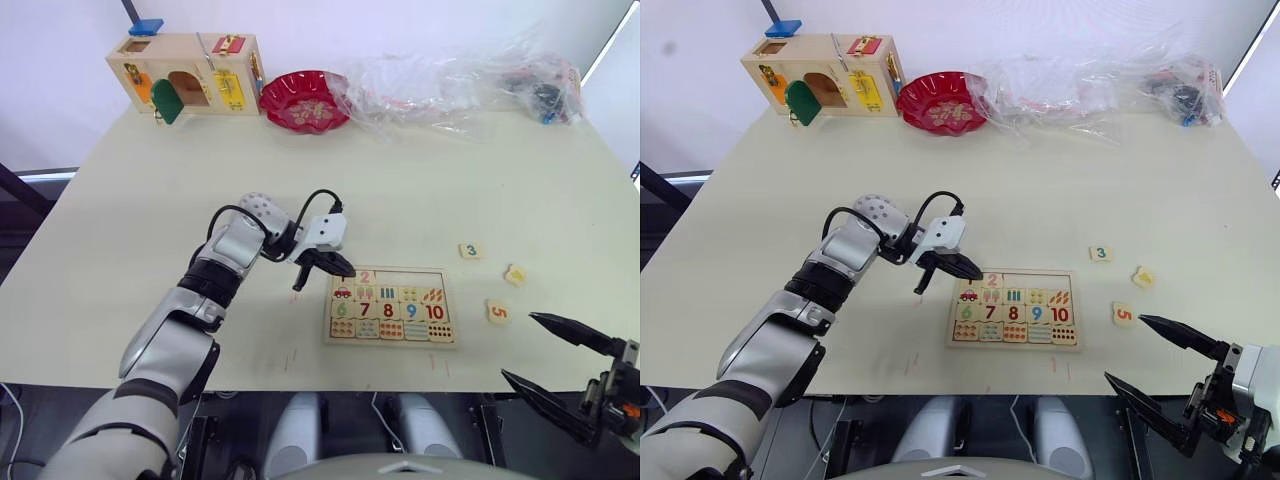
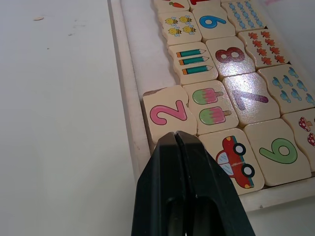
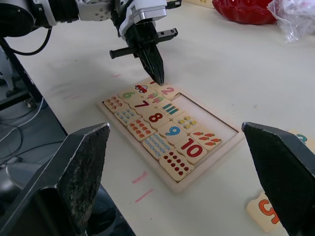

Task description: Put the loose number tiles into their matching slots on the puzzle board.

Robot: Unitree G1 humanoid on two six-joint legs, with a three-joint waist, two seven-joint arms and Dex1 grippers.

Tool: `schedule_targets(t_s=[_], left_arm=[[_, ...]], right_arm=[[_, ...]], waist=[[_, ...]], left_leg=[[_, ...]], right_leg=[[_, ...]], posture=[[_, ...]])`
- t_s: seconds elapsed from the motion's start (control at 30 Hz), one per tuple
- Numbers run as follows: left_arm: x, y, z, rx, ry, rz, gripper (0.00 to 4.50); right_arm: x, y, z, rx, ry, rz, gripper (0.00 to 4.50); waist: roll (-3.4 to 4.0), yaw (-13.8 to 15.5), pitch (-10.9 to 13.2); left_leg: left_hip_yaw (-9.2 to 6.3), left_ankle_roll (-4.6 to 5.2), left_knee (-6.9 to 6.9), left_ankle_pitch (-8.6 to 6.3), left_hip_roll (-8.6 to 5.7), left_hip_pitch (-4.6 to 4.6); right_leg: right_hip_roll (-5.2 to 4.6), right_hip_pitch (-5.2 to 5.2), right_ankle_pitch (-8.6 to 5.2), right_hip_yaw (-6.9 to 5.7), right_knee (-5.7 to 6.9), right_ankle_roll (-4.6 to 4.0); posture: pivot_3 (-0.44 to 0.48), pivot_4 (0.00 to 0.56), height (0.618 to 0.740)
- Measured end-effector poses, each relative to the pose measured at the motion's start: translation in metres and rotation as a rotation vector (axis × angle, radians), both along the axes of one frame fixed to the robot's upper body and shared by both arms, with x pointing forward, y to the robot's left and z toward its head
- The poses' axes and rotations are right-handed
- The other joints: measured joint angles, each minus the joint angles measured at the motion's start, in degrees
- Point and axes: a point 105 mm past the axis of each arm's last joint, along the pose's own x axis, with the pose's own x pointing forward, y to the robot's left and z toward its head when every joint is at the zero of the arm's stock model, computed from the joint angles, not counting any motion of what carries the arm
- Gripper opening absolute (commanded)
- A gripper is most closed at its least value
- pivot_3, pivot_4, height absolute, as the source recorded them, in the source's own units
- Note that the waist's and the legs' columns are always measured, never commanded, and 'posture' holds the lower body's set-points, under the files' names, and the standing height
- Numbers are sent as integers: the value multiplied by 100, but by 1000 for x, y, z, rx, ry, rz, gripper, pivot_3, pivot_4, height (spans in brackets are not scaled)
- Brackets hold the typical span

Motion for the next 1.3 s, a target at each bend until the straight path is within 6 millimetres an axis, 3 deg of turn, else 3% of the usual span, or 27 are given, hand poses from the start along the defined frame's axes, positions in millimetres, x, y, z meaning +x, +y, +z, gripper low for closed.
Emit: schedule_targets(t_s=[0.3, 0.43, 0.63, 0.8, 1.03, 1.13, 1.3], left_arm=[[1, 2, 8, -43, 35, 35, 27], [5, 23, 31, -216, 95, 220, 27], [8, 40, 32, -439, 141, 497, 27], [-10, 67, 22, -587, 107, 657, 27], [-50, 98, -4, -594, 144, 764, 27], [-62, 112, -7, -600, 153, 803, 1190], [-77, 131, -14, -581, 182, 851, 3661]], right_arm=[[0, 0, 0, 4, -1, -3, 4500], [5, 2, -1, 37, -29, -41, 4500], [28, 7, -4, 35, -83, -137, 4500], [40, 14, -12, 50, -83, -182, 4500], [34, -5, -24, 103, -15, -244, 4500], [27, -29, -30, 78, 5, -320, 4500], [9, -55, -37, 60, 65, -369, 4500]], waist=[[0, -3, 0], [2, -49, -1], [6, 18, -5], [6, 0, -5], [15, 39, -12], [18, 19, -13], [22, 5, -16]], left_leg=[[-1, 0, 0, 0, 1, 0], [-7, 0, -2, 0, 30, 8], [-34, -1, 2, 0, 28, 2], [-43, -2, -2, 1, 29, 5], [-51, -2, -3, 0, 25, 10], [-48, -2, -5, 0, 27, 13], [-43, -2, -9, 0, 32, 18]], right_leg=[[0, 0, 0, -1, 0, 0], [3, -1, 0, 3, 5, -1], [-6, 2, 1, -5, 5, -1], [-10, 0, 2, -9, 9, -3], [-23, 14, 1, -15, 0, -5], [-25, 14, 0, -14, -2, -6], [-42, 14, -2, -10, -4, -9]], posture=[[0, 150, 740], [0, 150, 740], [0, 150, 740], [0, 150, 740], [0, 150, 740], [0, 150, 740], [0, 150, 740]])
